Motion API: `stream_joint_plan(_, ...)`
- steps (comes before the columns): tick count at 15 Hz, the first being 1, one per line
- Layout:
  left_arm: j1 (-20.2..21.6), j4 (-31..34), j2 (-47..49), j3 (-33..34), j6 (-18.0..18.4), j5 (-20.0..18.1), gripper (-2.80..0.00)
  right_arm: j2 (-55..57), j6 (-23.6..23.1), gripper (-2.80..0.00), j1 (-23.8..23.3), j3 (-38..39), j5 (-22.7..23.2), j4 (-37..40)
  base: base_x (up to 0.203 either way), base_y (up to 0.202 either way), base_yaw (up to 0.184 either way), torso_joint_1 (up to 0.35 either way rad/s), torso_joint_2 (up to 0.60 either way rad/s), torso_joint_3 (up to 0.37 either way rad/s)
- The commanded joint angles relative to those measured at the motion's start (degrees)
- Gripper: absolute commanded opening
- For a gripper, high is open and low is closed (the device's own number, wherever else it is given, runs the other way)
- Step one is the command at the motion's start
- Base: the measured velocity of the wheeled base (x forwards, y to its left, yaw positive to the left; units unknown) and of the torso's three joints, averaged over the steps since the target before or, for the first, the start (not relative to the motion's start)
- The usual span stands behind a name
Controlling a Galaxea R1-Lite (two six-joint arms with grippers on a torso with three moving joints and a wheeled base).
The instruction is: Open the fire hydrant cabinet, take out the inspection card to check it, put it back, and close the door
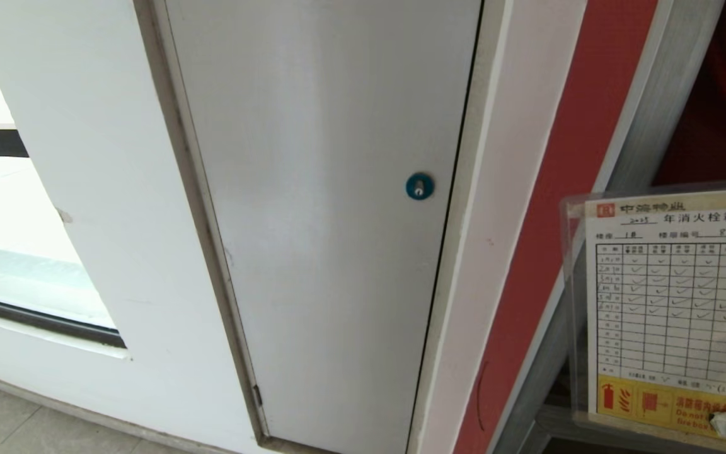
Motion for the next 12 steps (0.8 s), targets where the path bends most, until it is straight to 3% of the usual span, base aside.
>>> stream_joint_plan(1,0.04,-0.03,0.07,0.44,0.0,0.01,-2.8,-2.09,10.62,-2.8,5.93,0.19,0.35,-5.32,0.0,0.0,0.0,0.0,0.0,0.0)
stream_joint_plan(4,0.04,-0.03,0.07,0.44,0.0,0.01,-2.8,-3.58,22.48,-2.8,15.41,0.93,-0.55,-13.98,0.0,0.0,0.0,0.0,0.0,0.0)
stream_joint_plan(6,0.04,-0.03,0.07,0.44,0.0,0.01,-2.8,-4.31,31.35,-2.8,25.42,2.27,-6.39,-22.19,0.0,0.0,0.0,0.0,0.0,0.0)
stream_joint_plan(8,0.04,-0.03,0.07,0.44,0.0,0.01,-2.8,-4.46,42.19,-2.8,31.49,3.8,-12.41,-35.05,0.0,0.0,0.0,0.0,0.0,0.0)
stream_joint_plan(10,0.04,-0.03,0.07,0.44,0.0,0.01,-2.8,-2.93,47.3,-2.8,33.85,3.85,-13.98,-41.07,0.0,0.0,0.0,0.0,0.0,0.0)
stream_joint_plan(12,0.04,-0.03,0.07,0.38,0.0,0.01,-2.8,-1.44,48.85,-2.8,37.96,3.84,-16.53,-42.88,0.0,0.0,0.0,0.0,0.0,0.0)
